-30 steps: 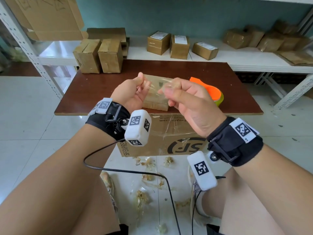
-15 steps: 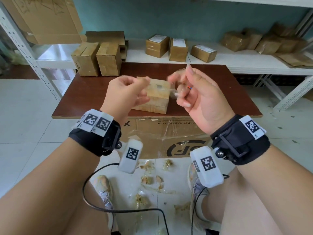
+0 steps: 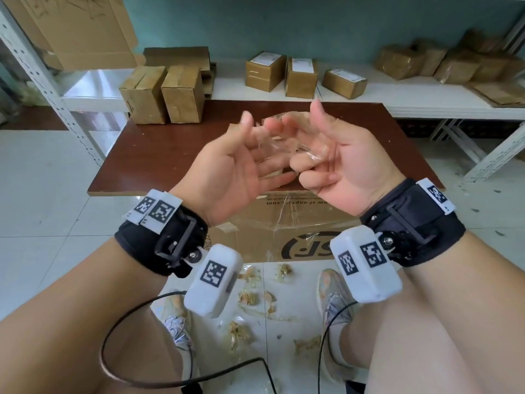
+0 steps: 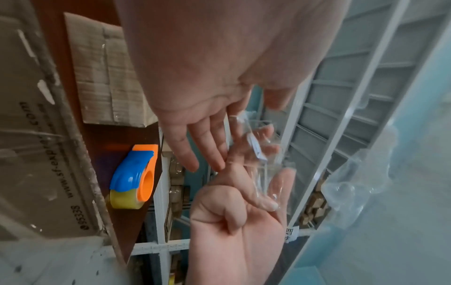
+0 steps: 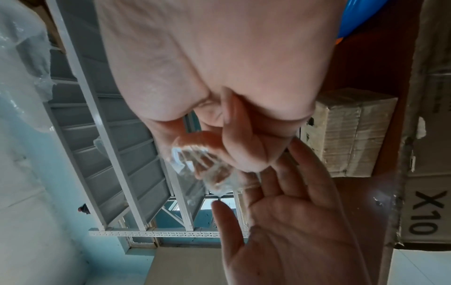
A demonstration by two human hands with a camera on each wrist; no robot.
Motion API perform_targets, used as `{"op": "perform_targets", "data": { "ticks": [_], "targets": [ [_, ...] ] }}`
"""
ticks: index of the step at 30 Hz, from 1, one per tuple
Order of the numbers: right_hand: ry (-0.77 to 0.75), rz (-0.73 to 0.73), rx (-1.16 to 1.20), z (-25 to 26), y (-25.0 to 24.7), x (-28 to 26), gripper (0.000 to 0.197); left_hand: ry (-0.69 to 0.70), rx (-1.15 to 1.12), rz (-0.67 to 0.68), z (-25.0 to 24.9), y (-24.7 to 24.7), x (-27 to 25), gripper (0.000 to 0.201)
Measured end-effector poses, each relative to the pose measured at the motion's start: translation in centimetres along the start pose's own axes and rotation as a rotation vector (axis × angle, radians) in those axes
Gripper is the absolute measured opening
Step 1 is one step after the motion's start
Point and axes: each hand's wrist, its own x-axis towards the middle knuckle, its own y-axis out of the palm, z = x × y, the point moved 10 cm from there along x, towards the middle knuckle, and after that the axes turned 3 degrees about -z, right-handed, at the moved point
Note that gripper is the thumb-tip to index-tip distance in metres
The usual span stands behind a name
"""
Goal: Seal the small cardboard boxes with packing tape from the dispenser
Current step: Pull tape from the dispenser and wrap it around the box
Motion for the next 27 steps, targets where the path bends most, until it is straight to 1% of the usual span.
{"op": "perform_targets", "data": {
  "ticks": [1,2,3,4,6,7,9,12,14,16,18,19,20,22,24,27],
  "targets": [
    [0.013,0.007,0.007,-0.1,0.1,0.0,0.040,-0.024,-0.059,-0.011,0.2,0.0,0.1,0.074],
    [0.020,0.006,0.009,0.0,0.0,-0.1,0.038,-0.046,-0.119,-0.020,0.4,-0.2,0.3,0.087],
    [0.021,0.001,0.006,0.0,0.0,-0.1,0.036,-0.061,-0.167,-0.019,0.4,-0.3,0.3,0.090],
    [0.023,-0.004,0.000,0.1,-0.1,-0.2,0.035,-0.067,-0.193,-0.014,0.4,-0.4,0.4,0.083],
    [0.030,-0.014,-0.009,0.0,-0.2,-0.2,0.033,-0.074,-0.215,0.000,0.3,-0.2,0.4,0.055],
    [0.037,-0.019,-0.012,0.0,-0.2,-0.2,0.033,-0.078,-0.222,0.003,0.3,-0.1,0.3,0.045],
    [0.073,-0.013,-0.008,-0.4,-0.2,-0.4,0.032,-0.106,-0.255,0.011,0.6,0.2,0.2,0.035],
    [0.149,0.000,0.026,-1.1,-0.1,-0.6,0.033,-0.127,-0.241,0.068,1.0,1.2,-0.3,0.023],
    [0.190,-0.039,0.049,-1.4,-0.6,-0.6,0.032,-0.139,-0.177,0.114,1.3,1.8,-0.6,0.020],
    [0.234,-0.109,0.027,-1.7,-1.4,-0.6,0.034,-0.144,-0.094,0.147,1.8,1.7,-0.5,0.019],
    [0.271,-0.175,-0.017,-1.8,-2.4,-0.6,0.038,-0.121,-0.011,0.149,2.1,1.7,-0.4,0.022],
    [0.289,-0.190,-0.034,-1.8,-2.7,-0.5,0.038,-0.088,0.035,0.144,2.1,1.7,-0.3,0.026],
    [0.310,-0.192,-0.042,-1.8,-2.9,-0.6,0.037,-0.040,0.085,0.127,1.9,1.7,-0.2,0.024],
    [0.352,-0.178,-0.048,-1.8,-3.2,-0.6,0.039,0.026,0.156,0.097,1.6,1.7,-0.2,0.006],
    [0.376,-0.176,-0.067,-1.8,-3.4,-0.6,0.040,0.053,0.195,0.097,1.4,1.7,-0.1,0.019],
    [0.404,-0.222,-0.118,-1.9,-4.1,-0.6,0.041,0.095,0.225,0.126,0.9,2.1,-0.2,0.027]
  ]
}}
